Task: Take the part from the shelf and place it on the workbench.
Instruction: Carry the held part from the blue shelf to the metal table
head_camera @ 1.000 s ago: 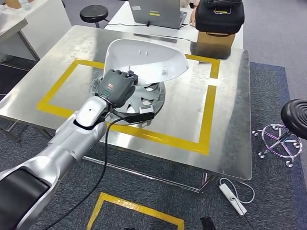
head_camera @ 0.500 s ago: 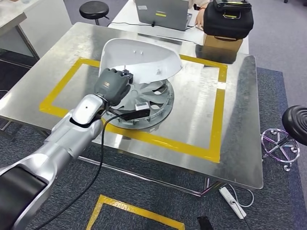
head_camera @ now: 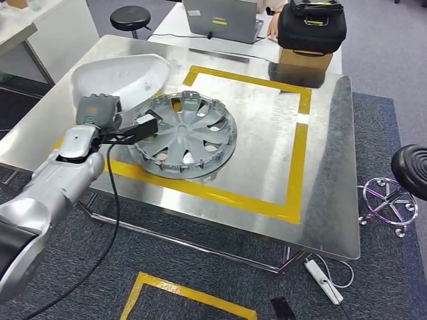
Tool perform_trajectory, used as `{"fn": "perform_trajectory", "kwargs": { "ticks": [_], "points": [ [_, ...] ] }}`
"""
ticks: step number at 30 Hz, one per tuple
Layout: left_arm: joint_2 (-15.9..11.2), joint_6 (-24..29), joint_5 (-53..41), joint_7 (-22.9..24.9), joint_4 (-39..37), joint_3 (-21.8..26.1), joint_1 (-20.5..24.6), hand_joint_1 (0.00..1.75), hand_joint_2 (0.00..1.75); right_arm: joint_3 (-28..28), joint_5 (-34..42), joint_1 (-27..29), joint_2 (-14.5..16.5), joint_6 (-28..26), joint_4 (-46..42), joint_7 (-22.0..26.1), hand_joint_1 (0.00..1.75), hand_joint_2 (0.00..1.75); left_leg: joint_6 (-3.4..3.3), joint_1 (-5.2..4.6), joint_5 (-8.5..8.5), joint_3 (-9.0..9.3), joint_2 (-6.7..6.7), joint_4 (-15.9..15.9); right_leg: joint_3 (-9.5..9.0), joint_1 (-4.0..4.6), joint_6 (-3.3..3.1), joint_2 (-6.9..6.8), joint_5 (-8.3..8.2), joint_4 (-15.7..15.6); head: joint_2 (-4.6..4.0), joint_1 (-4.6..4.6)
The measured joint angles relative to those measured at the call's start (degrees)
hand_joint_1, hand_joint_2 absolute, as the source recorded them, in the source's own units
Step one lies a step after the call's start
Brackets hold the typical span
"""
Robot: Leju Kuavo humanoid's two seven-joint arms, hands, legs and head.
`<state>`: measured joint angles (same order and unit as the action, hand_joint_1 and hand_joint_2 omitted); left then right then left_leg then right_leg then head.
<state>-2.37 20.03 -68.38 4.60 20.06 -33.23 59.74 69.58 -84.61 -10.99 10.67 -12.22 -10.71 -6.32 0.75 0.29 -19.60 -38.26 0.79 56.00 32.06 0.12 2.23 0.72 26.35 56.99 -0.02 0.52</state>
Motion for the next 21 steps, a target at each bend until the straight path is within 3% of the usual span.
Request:
{"fn": "perform_trajectory", "kwargs": {
  "ticks": [8, 21],
  "points": [
    [-4.8, -1.4, 0.6, 2.1, -3.3, 3.5, -1.3, 1.75, 1.75, -0.4, -0.4, -0.2, 0.0, 0.3, 0.0, -0.1, 0.0, 1.75, 0.11, 0.12, -0.03, -0.01, 0.05, 0.0, 0.03, 0.15, -0.29, -0.14, 0.18, 0.1, 0.0, 0.01],
    [-6.8, -1.3, 0.7, 1.2, -4.3, 5.1, -2.9, 1.75, 1.75, -1.3, -0.9, -0.7, 0.1, 0.5, 0.0, -0.2, 0.0, 1.75, 0.16, 0.14, -0.05, 0.0, 0.04, 0.0, 0.05, 0.17, -0.34, -0.13, 0.15, 0.2, 0.0, 0.0]
  ]
}}
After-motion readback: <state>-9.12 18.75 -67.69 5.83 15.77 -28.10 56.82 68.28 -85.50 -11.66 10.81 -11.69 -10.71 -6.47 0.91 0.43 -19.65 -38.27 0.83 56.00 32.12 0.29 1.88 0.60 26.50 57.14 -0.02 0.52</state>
